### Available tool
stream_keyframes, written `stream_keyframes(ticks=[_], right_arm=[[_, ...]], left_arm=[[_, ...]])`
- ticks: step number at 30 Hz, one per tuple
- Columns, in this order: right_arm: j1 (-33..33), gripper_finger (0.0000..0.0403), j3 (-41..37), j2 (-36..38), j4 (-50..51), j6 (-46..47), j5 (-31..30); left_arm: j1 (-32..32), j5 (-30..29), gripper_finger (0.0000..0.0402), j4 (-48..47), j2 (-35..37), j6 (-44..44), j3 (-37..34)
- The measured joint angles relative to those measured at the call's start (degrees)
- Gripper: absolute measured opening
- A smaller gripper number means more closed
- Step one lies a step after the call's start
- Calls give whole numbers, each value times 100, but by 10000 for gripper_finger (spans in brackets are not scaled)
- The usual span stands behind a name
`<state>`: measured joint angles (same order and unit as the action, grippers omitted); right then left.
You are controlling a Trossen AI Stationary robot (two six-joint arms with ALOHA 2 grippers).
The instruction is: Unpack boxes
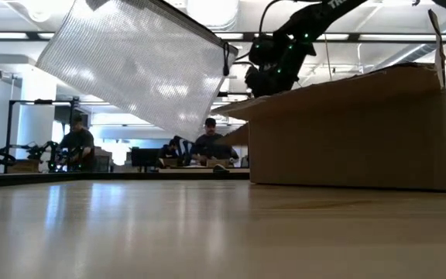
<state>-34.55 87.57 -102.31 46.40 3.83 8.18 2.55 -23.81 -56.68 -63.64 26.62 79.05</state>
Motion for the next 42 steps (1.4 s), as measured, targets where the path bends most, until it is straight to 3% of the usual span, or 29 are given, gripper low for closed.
stream_keyframes(ticks=[11,29,42], right_arm=[[-308,229,19,620,1613,-1503,-63],[-561,220,-98,-62,965,-960,108],[-562,213,-173,545,1472,-517,144]], left_arm=[[0,42,0,-2,-2,-15,0],[0,205,0,1,-2,63,0],[0,229,0,1,-2,156,0]])
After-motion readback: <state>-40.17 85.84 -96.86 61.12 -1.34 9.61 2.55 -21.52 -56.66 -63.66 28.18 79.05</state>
